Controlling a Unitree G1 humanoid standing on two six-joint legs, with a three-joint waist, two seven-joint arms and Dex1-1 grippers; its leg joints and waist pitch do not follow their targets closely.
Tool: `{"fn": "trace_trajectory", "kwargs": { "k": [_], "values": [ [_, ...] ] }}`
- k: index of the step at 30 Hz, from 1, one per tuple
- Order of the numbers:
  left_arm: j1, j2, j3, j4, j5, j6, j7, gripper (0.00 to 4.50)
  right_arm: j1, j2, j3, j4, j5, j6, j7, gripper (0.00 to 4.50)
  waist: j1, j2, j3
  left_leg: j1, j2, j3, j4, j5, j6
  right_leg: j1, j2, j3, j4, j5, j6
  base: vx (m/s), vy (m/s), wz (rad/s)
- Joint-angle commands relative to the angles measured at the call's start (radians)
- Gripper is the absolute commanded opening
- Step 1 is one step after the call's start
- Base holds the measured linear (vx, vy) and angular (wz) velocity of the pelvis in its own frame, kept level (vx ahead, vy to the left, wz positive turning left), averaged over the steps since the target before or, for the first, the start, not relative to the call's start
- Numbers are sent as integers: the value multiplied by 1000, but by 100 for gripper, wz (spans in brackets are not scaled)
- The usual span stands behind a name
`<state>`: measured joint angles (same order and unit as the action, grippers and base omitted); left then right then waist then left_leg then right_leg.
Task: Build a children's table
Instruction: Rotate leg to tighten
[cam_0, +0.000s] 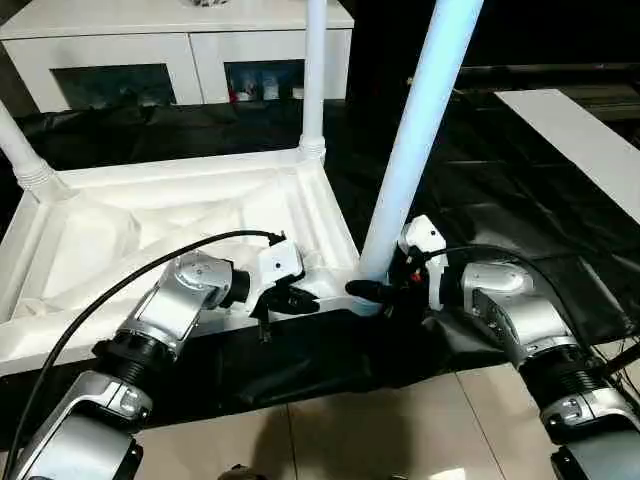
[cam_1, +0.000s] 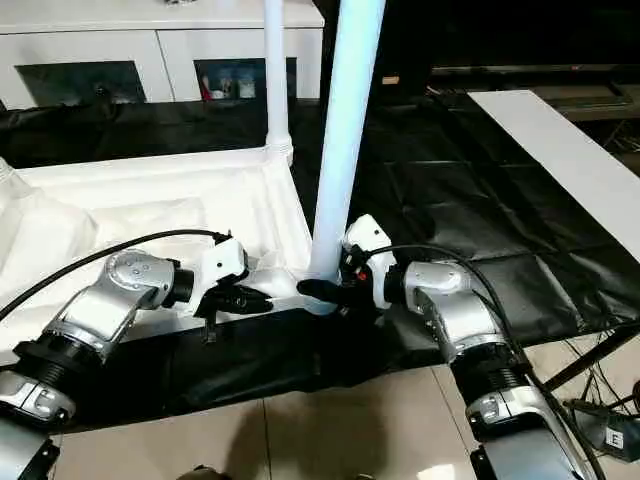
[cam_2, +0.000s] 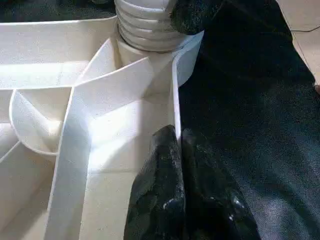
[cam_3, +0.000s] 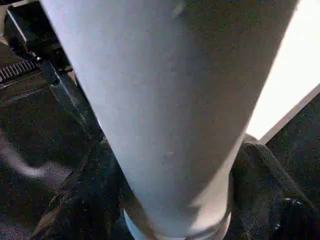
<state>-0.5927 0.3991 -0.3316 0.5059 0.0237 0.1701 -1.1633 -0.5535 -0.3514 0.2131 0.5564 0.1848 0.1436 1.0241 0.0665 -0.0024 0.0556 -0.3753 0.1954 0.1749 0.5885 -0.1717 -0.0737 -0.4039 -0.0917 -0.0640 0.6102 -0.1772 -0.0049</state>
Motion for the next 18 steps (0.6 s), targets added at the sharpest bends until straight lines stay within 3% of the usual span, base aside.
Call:
{"fn": "trace_trajectory", "kwargs": {
  "k": [1, 8, 12, 15, 18],
  "values": [
    [-9, 6, -9, -27, -2, -3, -12, 0, -5, -14, 12, 35, -37, 4, 3, 265, -2, -3, -71, 14, 31, -1, -67, -210, 47, 51, -47, 40, -65, -157, -249, 0, 0, 0],
    [-15, -6, -7, -11, 15, 10, 24, 0, -14, 8, 1, 101, -71, -13, -88, 264, -5, -6, -69, 14, 31, -1, -68, -229, 40, 48, -48, 40, -67, -193, -244, 0, 0, 0],
    [-60, -102, 20, 81, 52, 59, 223, 0, -68, 116, -134, 233, -38, 37, -444, 264, -19, -8, -64, 20, 28, -7, -75, -298, -9, 42, -50, 39, -81, -344, -204, 0, 0, 0],
    [-105, -184, 46, 151, 60, 83, 369, 0, -100, 186, -192, 293, -18, 66, -642, 263, -24, -7, -66, 18, 27, -9, -76, -305, -21, 41, -47, 39, -83, -336, -189, 0, 0, 0],
    [-148, -251, 71, 217, 62, 100, 494, 0, -142, 247, -234, 362, 4, 74, -800, 263, -30, -6, -70, 15, 22, -5, -71, -287, -6, 41, -47, 41, -81, -282, -201, 0, 0, 0]
  ]
}}
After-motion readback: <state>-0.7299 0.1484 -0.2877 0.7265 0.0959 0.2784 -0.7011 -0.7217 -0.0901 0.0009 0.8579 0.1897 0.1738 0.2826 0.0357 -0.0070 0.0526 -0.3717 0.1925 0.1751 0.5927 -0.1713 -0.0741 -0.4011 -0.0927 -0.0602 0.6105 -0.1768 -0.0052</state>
